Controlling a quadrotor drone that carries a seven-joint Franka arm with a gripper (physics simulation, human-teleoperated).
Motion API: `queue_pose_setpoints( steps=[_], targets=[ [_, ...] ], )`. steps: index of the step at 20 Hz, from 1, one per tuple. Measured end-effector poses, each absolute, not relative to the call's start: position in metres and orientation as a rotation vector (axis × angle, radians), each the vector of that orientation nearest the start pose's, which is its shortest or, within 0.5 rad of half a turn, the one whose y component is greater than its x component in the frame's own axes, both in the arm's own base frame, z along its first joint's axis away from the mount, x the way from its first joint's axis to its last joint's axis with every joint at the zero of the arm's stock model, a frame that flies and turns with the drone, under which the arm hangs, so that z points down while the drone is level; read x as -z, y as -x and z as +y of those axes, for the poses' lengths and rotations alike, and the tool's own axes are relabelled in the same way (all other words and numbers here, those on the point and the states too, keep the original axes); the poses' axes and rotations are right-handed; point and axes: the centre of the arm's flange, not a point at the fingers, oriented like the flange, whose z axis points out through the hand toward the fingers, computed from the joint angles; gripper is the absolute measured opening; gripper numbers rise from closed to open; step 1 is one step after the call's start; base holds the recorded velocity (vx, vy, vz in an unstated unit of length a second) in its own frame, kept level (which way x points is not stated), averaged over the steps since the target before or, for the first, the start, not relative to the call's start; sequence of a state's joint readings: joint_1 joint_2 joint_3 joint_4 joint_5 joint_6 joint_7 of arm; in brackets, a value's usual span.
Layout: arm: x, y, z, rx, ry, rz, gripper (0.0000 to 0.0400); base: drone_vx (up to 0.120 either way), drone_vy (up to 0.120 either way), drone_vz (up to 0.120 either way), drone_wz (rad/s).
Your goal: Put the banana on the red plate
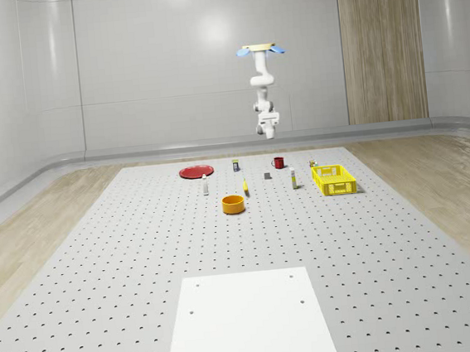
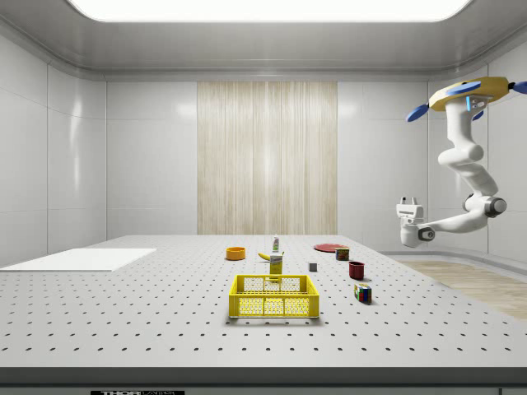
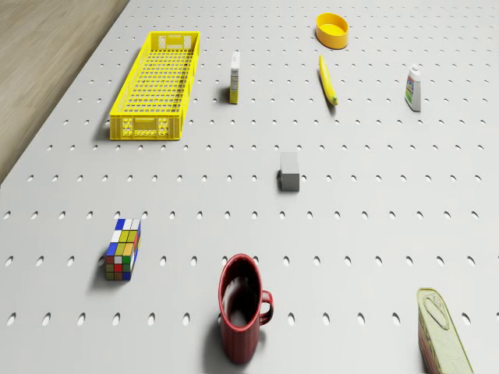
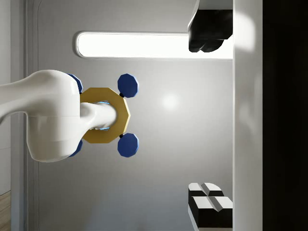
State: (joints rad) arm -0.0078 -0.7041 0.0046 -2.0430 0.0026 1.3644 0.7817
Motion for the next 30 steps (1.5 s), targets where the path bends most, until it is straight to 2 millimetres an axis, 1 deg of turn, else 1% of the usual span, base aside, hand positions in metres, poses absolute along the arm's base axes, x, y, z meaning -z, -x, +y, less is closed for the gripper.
queue_pose_setpoints(
  steps=[5, 21, 30],
  targets=[
    [-0.6913, -0.3034, 0.0001, 0.043, 2.893, 1.198, 0.04, 0.016, -0.12, 0.0, 0.0],
    [-0.6913, -0.3022, 0.002, 0.072, 2.904, 1.203, 0.04, 0.12, -0.12, 0.0, 0.0],
    [-0.6909, -0.3016, 0.0092, 0.128, 2.962, 1.228, 0.04, 0.12, -0.12, 0.0, 0.0]
  ],
)
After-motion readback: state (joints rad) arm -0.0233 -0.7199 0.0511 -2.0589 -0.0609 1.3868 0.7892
